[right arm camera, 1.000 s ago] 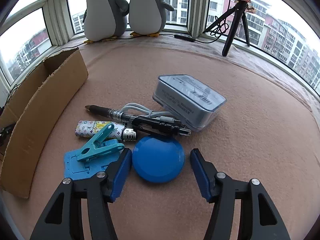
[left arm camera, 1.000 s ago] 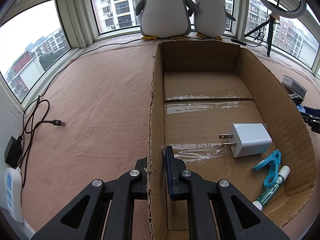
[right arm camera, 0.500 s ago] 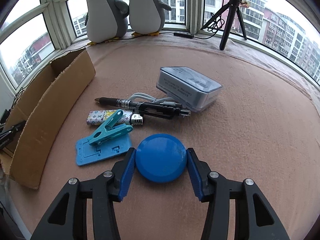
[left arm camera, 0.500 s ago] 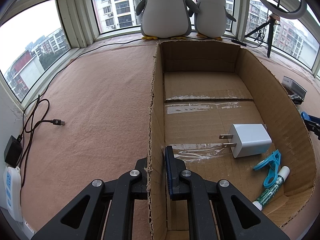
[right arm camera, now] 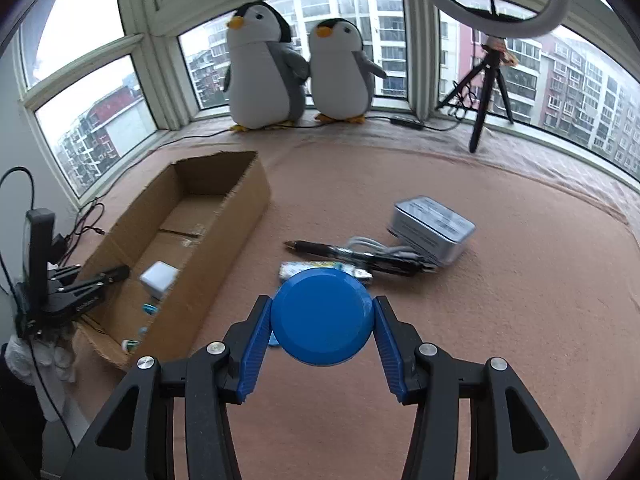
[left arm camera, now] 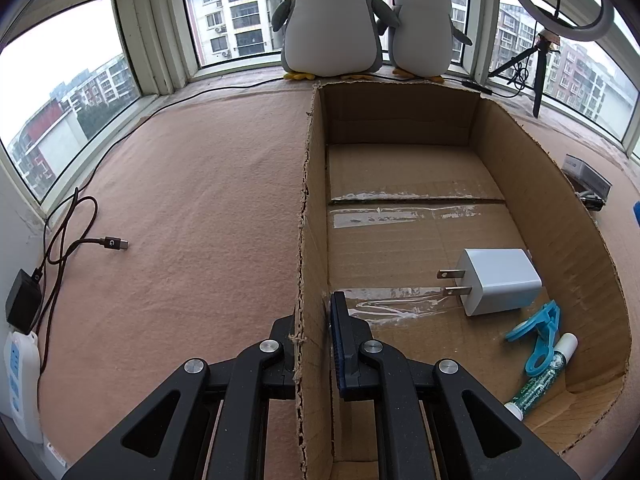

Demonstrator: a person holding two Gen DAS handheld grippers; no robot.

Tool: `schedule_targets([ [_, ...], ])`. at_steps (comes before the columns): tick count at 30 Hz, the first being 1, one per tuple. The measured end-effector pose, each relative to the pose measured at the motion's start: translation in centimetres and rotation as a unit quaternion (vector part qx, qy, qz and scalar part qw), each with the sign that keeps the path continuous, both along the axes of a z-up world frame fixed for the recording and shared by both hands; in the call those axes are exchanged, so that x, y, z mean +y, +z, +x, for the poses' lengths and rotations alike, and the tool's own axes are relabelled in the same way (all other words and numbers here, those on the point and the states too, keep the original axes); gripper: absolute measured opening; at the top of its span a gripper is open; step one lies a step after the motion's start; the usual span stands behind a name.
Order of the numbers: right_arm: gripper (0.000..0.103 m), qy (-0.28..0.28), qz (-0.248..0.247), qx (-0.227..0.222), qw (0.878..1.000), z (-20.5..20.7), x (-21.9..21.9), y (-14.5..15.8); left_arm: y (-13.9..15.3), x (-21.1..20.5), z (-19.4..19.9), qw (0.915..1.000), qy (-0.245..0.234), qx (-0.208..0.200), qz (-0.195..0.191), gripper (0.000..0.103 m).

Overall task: Organize rigid objects
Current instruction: 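Carry the blue case into the box and open the right tool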

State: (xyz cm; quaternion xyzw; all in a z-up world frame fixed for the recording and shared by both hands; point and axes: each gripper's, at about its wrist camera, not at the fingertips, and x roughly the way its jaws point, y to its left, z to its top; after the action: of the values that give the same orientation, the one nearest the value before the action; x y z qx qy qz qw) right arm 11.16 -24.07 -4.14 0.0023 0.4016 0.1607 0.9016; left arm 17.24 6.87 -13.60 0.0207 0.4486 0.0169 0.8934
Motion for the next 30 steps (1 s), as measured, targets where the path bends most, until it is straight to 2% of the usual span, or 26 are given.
schedule_targets([
  [7,0.046,0.070,0.013,-0.020,0.997,-1.1,6.4,2.0,0.0,-0.1,0.0,1.0000,-0.001,0.000,-0.001,0.010],
  [15,0.046,0.109,0.021,-0.004,0.994,-0.6,11.5,0.9,0.0,0.0,0.1,1.0000,0.000,0.000,-0.003,0.010],
  [30,0.047,0.129,0.013,0.021,0.991,0.2,14.3,-1.3,0.0,0.0,0.1,1.0000,-0.001,0.000,-0.003,0.010],
])
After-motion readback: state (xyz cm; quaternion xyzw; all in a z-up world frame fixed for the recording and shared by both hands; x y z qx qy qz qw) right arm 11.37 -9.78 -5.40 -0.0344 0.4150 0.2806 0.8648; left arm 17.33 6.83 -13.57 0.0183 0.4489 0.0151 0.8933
